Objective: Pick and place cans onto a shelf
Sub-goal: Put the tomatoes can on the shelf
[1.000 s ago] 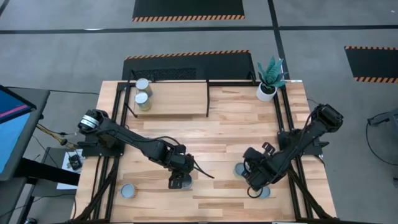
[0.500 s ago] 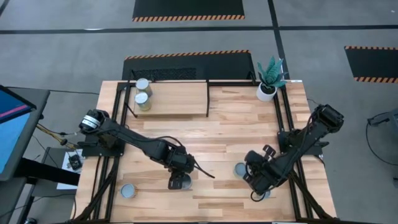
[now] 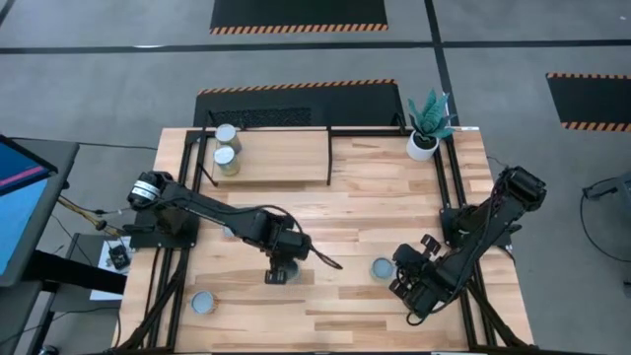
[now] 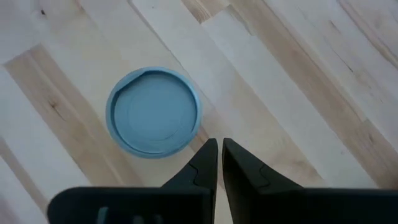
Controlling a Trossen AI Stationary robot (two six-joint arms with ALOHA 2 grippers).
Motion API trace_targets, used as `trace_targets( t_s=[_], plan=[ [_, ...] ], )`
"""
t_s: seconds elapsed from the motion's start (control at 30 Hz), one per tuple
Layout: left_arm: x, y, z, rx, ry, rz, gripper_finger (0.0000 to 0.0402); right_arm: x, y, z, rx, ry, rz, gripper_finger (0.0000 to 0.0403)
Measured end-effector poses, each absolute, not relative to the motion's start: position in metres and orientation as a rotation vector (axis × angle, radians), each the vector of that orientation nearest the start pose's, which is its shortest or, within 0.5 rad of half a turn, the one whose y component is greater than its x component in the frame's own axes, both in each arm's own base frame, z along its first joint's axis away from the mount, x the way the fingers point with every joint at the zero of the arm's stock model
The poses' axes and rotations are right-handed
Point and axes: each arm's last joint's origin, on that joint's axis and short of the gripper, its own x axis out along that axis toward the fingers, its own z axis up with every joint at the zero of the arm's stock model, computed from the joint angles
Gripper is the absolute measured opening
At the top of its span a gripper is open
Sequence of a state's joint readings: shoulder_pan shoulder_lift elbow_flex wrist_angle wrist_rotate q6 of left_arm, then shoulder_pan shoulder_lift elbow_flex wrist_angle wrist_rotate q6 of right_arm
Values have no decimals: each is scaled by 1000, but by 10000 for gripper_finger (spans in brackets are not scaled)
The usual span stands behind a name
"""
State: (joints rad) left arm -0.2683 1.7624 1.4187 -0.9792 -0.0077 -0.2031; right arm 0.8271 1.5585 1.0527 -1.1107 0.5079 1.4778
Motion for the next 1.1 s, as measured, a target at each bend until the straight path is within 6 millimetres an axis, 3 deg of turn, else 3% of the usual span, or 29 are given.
trace_targets(
  t_s=[0.33, 0.53, 0.77, 1.1],
  plan=[
    [339, -49, 280, 67, 1355, -40, 0, 182, 180, 209, 248, 1017, -644, 49],
    [341, -17, 291, 88, 1358, -26, 0, 182, 180, 209, 248, 1016, -644, 49],
    [335, 36, 292, 76, 1403, 23, 0, 182, 180, 209, 249, 1017, -643, 49],
    [303, 115, 311, 57, 1369, 109, 0, 182, 180, 209, 263, 1013, -652, 49]
  ],
)
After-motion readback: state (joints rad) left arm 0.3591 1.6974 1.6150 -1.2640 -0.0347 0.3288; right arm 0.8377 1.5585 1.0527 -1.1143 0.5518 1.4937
